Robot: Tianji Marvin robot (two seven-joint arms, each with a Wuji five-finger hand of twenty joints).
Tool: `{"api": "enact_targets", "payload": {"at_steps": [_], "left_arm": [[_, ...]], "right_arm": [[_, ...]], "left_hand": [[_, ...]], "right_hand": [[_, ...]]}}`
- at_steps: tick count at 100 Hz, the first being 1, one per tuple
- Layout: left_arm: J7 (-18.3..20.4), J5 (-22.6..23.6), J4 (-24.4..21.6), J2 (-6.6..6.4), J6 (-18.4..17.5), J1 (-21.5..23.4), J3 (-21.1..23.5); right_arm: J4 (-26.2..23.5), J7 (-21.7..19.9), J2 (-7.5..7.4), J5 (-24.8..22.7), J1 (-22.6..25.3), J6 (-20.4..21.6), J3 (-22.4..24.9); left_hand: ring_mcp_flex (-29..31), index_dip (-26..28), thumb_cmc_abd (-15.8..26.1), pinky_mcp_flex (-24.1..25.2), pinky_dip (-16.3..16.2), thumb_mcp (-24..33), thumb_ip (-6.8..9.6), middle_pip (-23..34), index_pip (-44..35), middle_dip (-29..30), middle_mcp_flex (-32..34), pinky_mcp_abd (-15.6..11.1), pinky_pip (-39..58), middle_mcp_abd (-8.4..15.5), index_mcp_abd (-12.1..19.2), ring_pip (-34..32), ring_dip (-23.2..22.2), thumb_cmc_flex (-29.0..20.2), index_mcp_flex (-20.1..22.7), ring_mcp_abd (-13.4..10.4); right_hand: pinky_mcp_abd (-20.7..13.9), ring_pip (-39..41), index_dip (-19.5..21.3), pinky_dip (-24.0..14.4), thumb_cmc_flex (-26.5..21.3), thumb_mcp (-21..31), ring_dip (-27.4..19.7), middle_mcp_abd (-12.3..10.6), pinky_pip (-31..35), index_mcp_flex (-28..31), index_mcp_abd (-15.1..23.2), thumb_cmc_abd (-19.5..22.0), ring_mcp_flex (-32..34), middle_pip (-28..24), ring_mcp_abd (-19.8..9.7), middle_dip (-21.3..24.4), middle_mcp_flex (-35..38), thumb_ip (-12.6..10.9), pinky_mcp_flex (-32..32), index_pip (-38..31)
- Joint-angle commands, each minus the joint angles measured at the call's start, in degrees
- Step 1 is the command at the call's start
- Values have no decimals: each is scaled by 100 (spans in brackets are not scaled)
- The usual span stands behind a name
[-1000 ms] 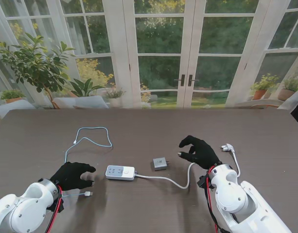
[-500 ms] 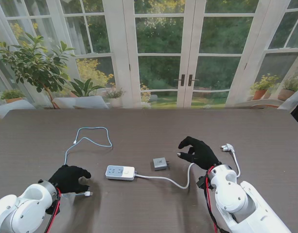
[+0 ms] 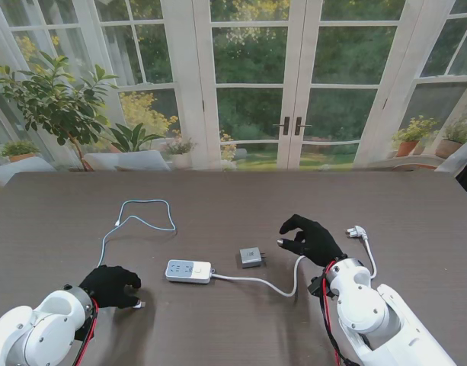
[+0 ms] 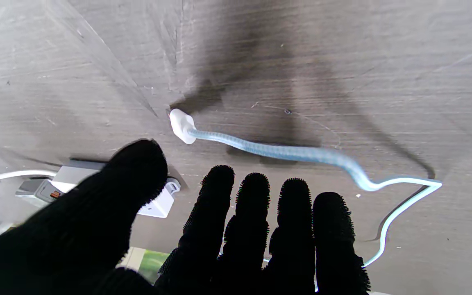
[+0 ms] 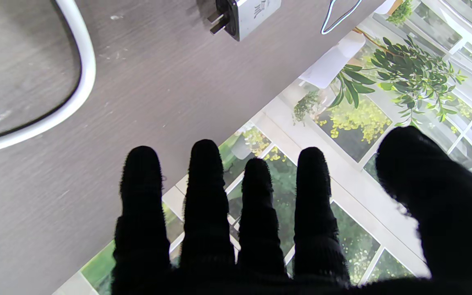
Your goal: Set up the charging station
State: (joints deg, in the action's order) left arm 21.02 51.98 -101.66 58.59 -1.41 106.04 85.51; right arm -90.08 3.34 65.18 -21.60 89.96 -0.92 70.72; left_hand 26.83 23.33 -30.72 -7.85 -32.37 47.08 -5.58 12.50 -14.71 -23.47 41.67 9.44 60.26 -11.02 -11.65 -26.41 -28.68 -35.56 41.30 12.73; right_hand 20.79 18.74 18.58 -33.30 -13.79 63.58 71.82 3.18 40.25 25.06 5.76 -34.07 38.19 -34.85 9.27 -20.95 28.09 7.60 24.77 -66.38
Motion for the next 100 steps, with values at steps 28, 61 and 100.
{"api": "enact_targets", "payload": {"at_steps": [28, 61, 100], "left_arm": [[252, 210, -134, -12, 91, 142, 22], [380, 542, -186, -26, 183, 175, -38], [149, 608, -69, -6, 281, 122, -167]], "right_arm": [[17, -120, 28, 106, 9, -14, -19], [46, -134, 38, 202, -6, -21, -25], [94, -141, 43, 253, -36, -14, -43]], "left_hand": [[195, 388, -347, -49, -254, 179, -212, 491, -571, -587, 265, 80, 549, -55, 23, -659, -434, 369, 199, 132], [448, 891, -519, -268, -385, 375, -230, 1113, -1787, -1228, 488, 130, 870, 76, 192, -1313, -846, 320, 166, 139], [1040, 740, -768, -657, -623, -265, -665, 2324, -4547, -3678, 1170, 311, 1470, 289, 719, -2211, -1353, -987, 61, 172]], "right_hand": [[139, -146, -77, -162, 213, -79, -5149, 17, -209, 105, -26, 181, -30, 104, -57, 28, 73, -81, 47, 1983], [149, -151, -81, -234, 217, -95, -5147, 29, -261, 118, -60, 208, -36, 110, -54, 27, 79, -86, 62, 1994], [146, -147, -81, -291, 216, -100, -5144, 35, -296, 135, -76, 225, -21, 111, -31, 26, 103, -88, 66, 1996]]}}
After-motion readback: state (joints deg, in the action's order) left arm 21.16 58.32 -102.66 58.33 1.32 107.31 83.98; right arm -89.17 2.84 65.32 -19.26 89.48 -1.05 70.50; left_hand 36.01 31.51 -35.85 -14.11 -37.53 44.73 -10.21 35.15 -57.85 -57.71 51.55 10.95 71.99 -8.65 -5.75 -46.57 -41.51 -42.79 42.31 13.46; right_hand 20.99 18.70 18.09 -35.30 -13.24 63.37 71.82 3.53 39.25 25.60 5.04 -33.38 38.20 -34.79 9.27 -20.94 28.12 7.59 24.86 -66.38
